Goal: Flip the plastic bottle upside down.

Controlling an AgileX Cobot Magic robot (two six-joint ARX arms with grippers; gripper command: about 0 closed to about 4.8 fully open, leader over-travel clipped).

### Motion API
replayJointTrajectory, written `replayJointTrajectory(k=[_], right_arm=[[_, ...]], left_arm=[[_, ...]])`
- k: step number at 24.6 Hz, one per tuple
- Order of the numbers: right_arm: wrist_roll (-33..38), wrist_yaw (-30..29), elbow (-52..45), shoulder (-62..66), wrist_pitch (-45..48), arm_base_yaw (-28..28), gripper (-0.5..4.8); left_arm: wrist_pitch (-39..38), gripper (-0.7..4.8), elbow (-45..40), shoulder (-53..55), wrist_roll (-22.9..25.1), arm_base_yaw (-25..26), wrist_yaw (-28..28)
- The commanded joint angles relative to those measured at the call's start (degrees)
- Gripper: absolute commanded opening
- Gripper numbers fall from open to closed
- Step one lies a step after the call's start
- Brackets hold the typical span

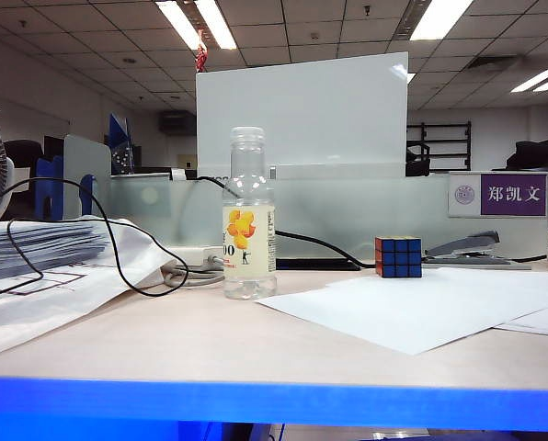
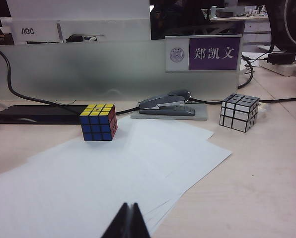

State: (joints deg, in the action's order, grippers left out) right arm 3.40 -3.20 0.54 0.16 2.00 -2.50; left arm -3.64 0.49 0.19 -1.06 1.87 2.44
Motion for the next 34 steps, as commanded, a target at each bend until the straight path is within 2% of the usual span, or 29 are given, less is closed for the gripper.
replayJointTrajectory(k=[1, 5, 7, 8, 9, 10, 11, 12, 13, 14, 16, 19, 22, 25, 28, 30, 32, 34], right_arm=[[0.0, 0.1, -0.4, -0.1, 0.8, 0.0, -0.09], [0.0, 0.0, -0.4, -0.1, 0.8, 0.0, -0.09], [4.0, -1.7, -0.4, -0.1, 1.0, 0.1, -0.09], [11.9, -4.1, -0.4, -0.1, 1.8, 0.1, -0.09], [16.1, -5.4, -0.4, -0.1, 2.3, 0.1, -0.09], [28.7, -8.3, -0.4, -0.1, 4.3, 0.1, -0.09], [34.6, -9.0, -0.4, -0.1, 5.6, 0.1, -0.09], [44.7, -10.3, -0.4, -0.1, 9.6, 0.1, -0.09], [46.5, -11.0, -0.4, -0.1, 12.9, 0.1, -0.09], [46.7, -12.4, -0.4, -0.1, 19.9, 0.2, -0.09], [46.7, -12.0, -0.1, 0.3, 27.6, 1.0, -0.09], [44.1, -12.2, 3.0, 2.8, 30.3, 3.3, -0.09], [35.5, -14.8, 7.8, 9.2, 29.2, 7.1, -0.09], [23.3, -16.1, 12.8, 19.7, 29.2, 12.0, -0.09], [13.2, -15.8, 19.7, 34.9, 29.4, 18.3, -0.05], [11.5, -14.4, 25.3, 47.0, 31.1, 22.0, 0.50], [10.1, -14.3, 30.9, 58.8, 35.4, 24.0, 1.60], [10.1, -16.7, 38.9, 71.6, 37.5, 24.8, 2.83]], left_arm=[[0.7, -0.05, 0.0, -0.1, -1.3, 0.1, 0.3], [0.7, -0.05, 0.0, -0.1, -1.3, 0.1, 0.3], [0.8, -0.05, 0.0, -0.1, -2.0, 0.1, 0.4], [0.8, -0.05, 0.0, -0.1, -7.0, 0.1, 0.7], [0.8, -0.05, 0.1, -0.1, -11.9, 0.1, 1.7], [1.3, -0.05, 0.1, -0.1, -21.0, 0.1, 4.1], [1.7, -0.05, 0.1, -0.1, -26.7, 0.1, 6.4], [2.5, -0.05, 0.1, -0.1, -33.4, 0.0, 8.8], [2.9, -0.05, 0.1, -0.1, -35.6, 0.0, 9.0], [4.0, -0.05, 0.1, -0.1, -37.9, 0.0, 9.4], [6.0, -0.06, 0.1, -0.1, -38.2, 0.0, 11.3], [9.0, -0.06, 0.1, -0.1, -37.9, 0.0, 14.7], [12.9, -0.06, 0.1, -0.1, -37.9, -0.1, 18.4], [14.8, -0.06, 0.1, -0.1, -37.9, -0.3, 20.0], [15.9, -0.06, 0.1, -0.1, -37.7, -0.4, 22.3], [20.1, -0.06, 0.1, -0.1, -37.7, -0.4, 25.7], [28.7, -0.06, 0.3, -0.1, -36.3, -0.5, 30.7], [32.2, -0.06, 1.5, -0.1, -32.7, -0.5, 36.3]])
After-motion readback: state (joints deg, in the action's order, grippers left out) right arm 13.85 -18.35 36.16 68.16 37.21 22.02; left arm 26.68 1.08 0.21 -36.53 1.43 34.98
